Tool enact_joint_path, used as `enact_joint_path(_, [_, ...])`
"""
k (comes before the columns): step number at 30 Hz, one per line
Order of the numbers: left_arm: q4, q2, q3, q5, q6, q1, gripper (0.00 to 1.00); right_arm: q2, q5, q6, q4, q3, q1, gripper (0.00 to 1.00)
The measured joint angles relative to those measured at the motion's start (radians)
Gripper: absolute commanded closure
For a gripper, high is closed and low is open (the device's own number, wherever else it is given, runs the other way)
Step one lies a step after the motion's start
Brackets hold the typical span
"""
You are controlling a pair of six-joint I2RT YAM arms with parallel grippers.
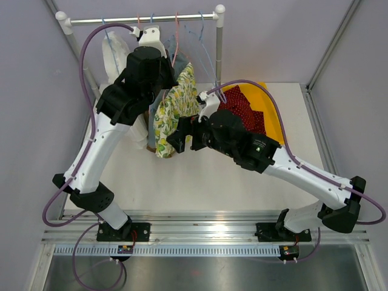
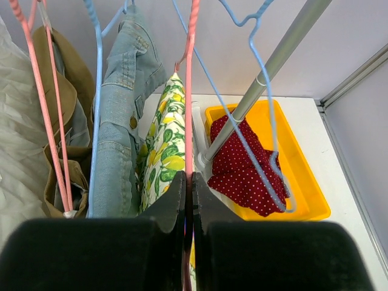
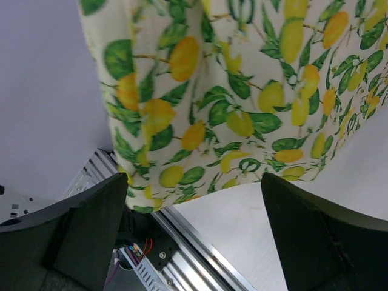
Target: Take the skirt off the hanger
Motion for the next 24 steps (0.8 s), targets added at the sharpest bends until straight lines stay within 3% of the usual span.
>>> enact_joint_path(8, [0.010,-0.016,-0.027,-0.005,-0.001,0.000,1.00,0.084,0.073,-0.003,-0.005,0.087,0.089,0.01])
enact_joint_path(11, [0.013,-0.031,-0.040,-0.005,-0.002,0.000,1.00,0.110,0.094,-0.003,-0.012,0.091,0.097,0.12])
enact_joint_path(12, [0.013,-0.033,-0.042,-0.005,-0.002,0.000,1.00,0.118,0.105,-0.005,-0.013,0.091,0.097,0.40])
enact_joint_path(14, [0.014,-0.040,-0.047,-0.005,-0.002,0.000,1.00,0.131,0.121,-0.013,-0.017,0.091,0.097,0.65])
enact_joint_path(15, [0.014,-0.043,-0.047,-0.005,-0.002,0.000,1.00,0.135,0.132,-0.015,-0.019,0.091,0.097,0.97])
enact_joint_path(20, [0.013,-0.048,-0.050,-0.007,0.000,0.000,1.00,0.136,0.187,-0.013,-0.021,0.080,0.098,1.00])
enact_joint_path(24, [0.004,-0.048,-0.049,-0.011,0.010,0.000,1.00,0.063,0.217,0.002,0.022,-0.071,0.098,1.00])
